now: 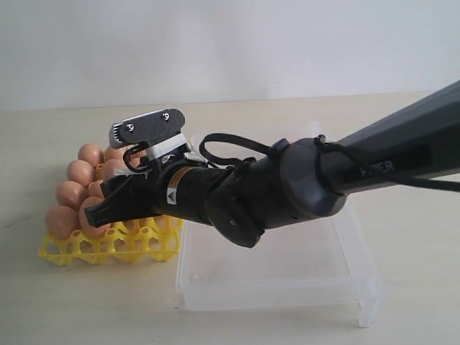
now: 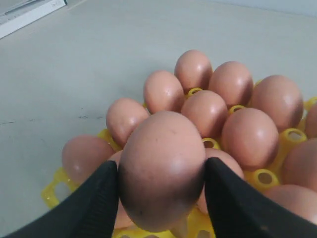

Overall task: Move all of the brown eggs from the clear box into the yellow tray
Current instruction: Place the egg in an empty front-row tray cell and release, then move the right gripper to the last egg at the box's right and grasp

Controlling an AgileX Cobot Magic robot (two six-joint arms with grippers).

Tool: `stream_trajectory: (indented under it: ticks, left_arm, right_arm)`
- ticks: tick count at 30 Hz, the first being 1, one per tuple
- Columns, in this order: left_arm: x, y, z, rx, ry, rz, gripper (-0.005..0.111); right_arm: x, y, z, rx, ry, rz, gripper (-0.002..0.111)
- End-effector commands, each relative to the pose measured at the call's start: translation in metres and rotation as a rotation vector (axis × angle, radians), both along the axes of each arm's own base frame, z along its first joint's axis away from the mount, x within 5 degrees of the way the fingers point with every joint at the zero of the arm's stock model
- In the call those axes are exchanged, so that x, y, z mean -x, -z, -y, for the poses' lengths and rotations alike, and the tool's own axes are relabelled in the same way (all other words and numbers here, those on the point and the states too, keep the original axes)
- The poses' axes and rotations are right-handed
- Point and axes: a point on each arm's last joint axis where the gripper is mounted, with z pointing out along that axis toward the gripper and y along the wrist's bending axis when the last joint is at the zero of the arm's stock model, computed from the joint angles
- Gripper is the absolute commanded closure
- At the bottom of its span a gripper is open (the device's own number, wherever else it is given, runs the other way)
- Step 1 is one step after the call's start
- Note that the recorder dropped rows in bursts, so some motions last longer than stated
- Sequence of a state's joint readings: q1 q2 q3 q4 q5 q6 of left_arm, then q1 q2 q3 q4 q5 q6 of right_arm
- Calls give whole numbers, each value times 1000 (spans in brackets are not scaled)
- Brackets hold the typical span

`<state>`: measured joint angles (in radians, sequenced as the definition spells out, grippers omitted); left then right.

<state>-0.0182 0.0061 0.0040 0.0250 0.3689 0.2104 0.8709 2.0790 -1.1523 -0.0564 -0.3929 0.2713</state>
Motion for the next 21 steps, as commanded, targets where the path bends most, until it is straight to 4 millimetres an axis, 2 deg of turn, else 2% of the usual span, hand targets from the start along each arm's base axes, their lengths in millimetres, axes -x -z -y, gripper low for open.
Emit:
stream_trajectory:
  ticks: [1,6,9,11,12,13,14,16,17,19,21]
  left_arm:
    - [0,-2,0,5,1,18,107]
    - [0,-2,0,5,1,18,107]
    - [0,-2,0,5,1,18,107]
    - [0,-2,0,5,1,18,107]
    - [0,-2,0,5,1,18,107]
    - [0,-2,0,5,1,18,107]
    - [0,-2,0,5,1,18,107]
    - [0,-2,0,5,1,18,107]
    - [0,-2,0,5,1,18,107]
    - [0,-2,0,5,1,18,107]
    - [0,-2,0,5,1,18,107]
  right_arm:
    - [1,6,-4,-54,-8,-5,108]
    - [1,22,-4,-28,-6,-32,108]
    - [0,23,-4,-30,-6,-30,105]
    - [1,24,-4,-24,-5,-37,93]
    - [1,24,-4,-24,-5,-37,82]
    - [1,24,-4,-24,-5,-37,77]
    - [1,24,-4,-24,-5,-37,65]
    - [0,24,-3,-27,2,-40,51]
    - [0,24,-3,-26,1,-39,47]
    - [0,23,-3,-22,1,-41,47]
    - [1,11,-2,-22,3,-38,48]
